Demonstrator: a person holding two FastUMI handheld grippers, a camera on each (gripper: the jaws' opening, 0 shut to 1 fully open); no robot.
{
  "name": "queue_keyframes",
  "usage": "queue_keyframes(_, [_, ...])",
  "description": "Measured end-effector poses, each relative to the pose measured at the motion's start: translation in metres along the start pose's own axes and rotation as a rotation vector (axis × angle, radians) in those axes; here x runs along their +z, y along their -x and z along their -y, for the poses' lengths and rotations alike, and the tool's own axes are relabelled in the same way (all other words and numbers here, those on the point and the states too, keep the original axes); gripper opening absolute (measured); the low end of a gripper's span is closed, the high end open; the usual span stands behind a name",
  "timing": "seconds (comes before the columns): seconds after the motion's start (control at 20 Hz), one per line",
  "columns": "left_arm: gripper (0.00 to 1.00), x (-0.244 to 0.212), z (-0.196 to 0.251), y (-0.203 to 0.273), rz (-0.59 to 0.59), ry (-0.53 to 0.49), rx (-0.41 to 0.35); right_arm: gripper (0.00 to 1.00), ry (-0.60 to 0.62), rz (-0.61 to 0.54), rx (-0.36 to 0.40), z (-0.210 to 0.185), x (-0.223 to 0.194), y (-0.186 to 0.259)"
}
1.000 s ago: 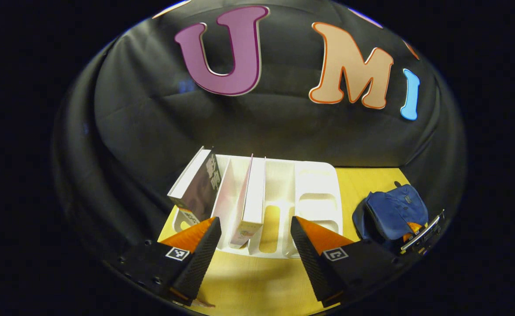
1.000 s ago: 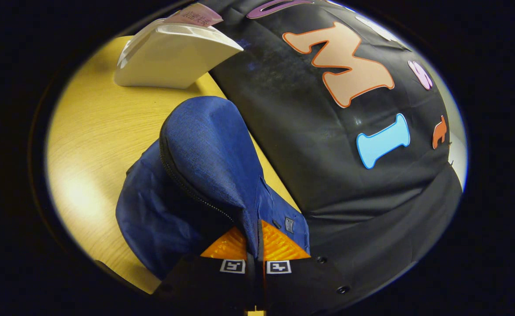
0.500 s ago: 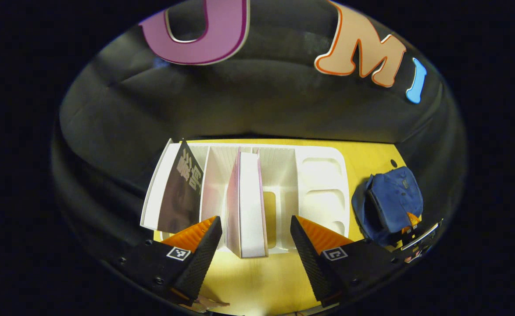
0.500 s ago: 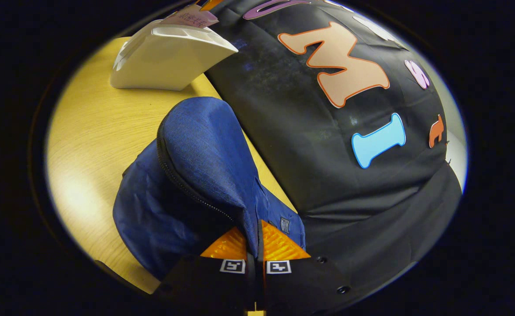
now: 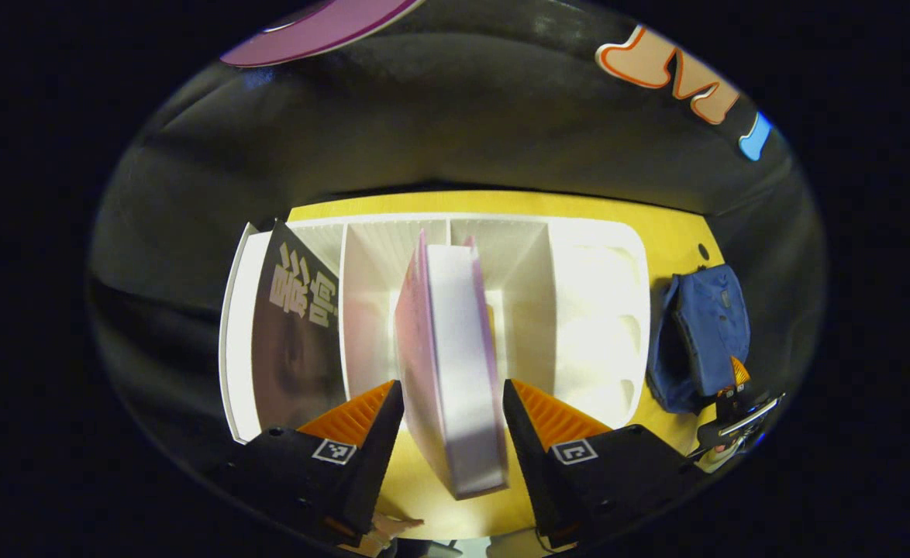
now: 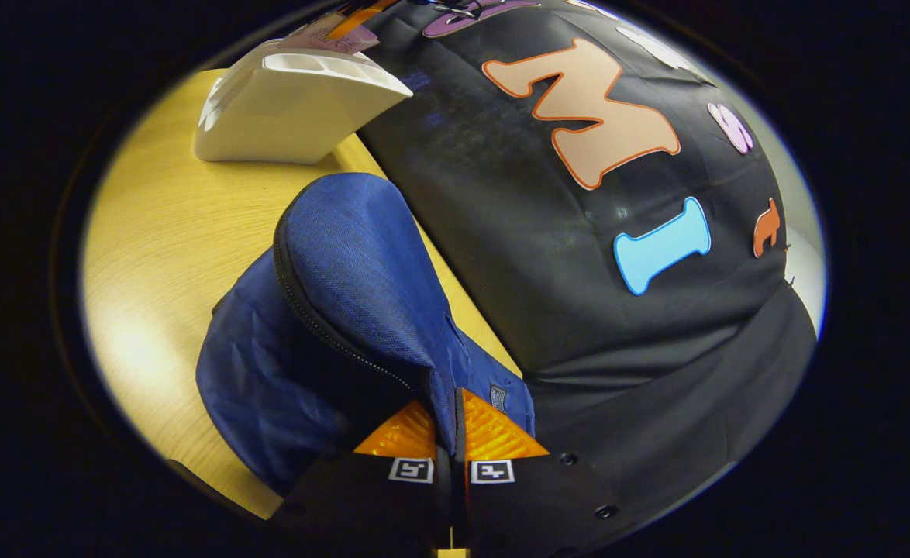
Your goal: Open the schoolbag, grab two books from the bookshelf and put them into the schoolbag.
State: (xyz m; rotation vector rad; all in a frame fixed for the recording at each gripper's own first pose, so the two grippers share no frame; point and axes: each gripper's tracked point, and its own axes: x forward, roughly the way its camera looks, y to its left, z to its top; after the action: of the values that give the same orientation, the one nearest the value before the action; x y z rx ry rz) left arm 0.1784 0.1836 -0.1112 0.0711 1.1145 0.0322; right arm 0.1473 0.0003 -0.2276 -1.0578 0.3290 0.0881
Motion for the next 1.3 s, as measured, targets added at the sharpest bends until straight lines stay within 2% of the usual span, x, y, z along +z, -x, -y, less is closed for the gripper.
queue_keyframes(0.15, [0.71,-0.002,-0.013,0.000,-0.050,-0.034,0.039,0.04,0.000,-0.002,-0.002,-0.001,-0.001,-0.001])
queue_keyframes(0.2, [0.70,-0.002,-0.016,-0.002,-0.066,-0.047,0.050,0.01,0.000,-0.004,-0.003,-0.001,0.000,-0.001])
queue_keyframes(0.3, [0.62,-0.004,-0.020,-0.002,-0.098,-0.066,0.060,0.04,-0.001,-0.006,-0.005,-0.001,0.000,0.000])
queue_keyframes(0.35, [0.58,-0.004,-0.022,-0.004,-0.110,-0.071,0.065,0.01,-0.001,-0.007,-0.006,-0.001,0.000,0.000])
queue_keyframes(0.4, [0.54,-0.005,-0.024,-0.008,-0.123,-0.077,0.068,0.04,-0.002,-0.010,-0.008,-0.001,0.000,0.000])
queue_keyframes(0.5, [0.55,-0.006,-0.026,-0.015,-0.153,-0.082,0.074,0.04,-0.001,-0.016,-0.010,-0.001,-0.001,0.001])
queue_keyframes(0.65, [0.43,-0.007,-0.026,-0.021,-0.196,-0.092,0.089,0.01,-0.004,-0.023,-0.013,-0.001,0.000,0.004])
queue_keyframes(0.95, [0.36,-0.009,-0.033,-0.022,-0.263,-0.082,0.169,0.01,-0.017,-0.037,-0.019,-0.002,0.000,0.004])
queue_keyframes(1.05, [0.36,-0.009,-0.031,-0.022,-0.264,-0.081,0.176,0.01,-0.016,-0.040,-0.020,-0.002,-0.001,0.004])
queue_keyframes(1.1, [0.40,-0.009,-0.031,-0.022,-0.261,-0.074,0.179,0.01,-0.014,-0.041,-0.020,-0.003,0.000,0.005])
queue_keyframes(1.15, [0.38,-0.007,-0.031,-0.020,-0.254,-0.062,0.192,0.04,-0.013,-0.041,-0.019,-0.003,-0.001,0.004])
queue_keyframes(1.25, [0.40,-0.005,-0.034,-0.015,-0.225,-0.042,0.213,0.04,-0.009,-0.038,-0.015,-0.003,0.000,0.005])
queue_keyframes(1.3, [0.37,-0.006,-0.033,-0.011,-0.219,-0.037,0.215,0.04,-0.010,-0.036,-0.013,-0.004,0.000,0.005])
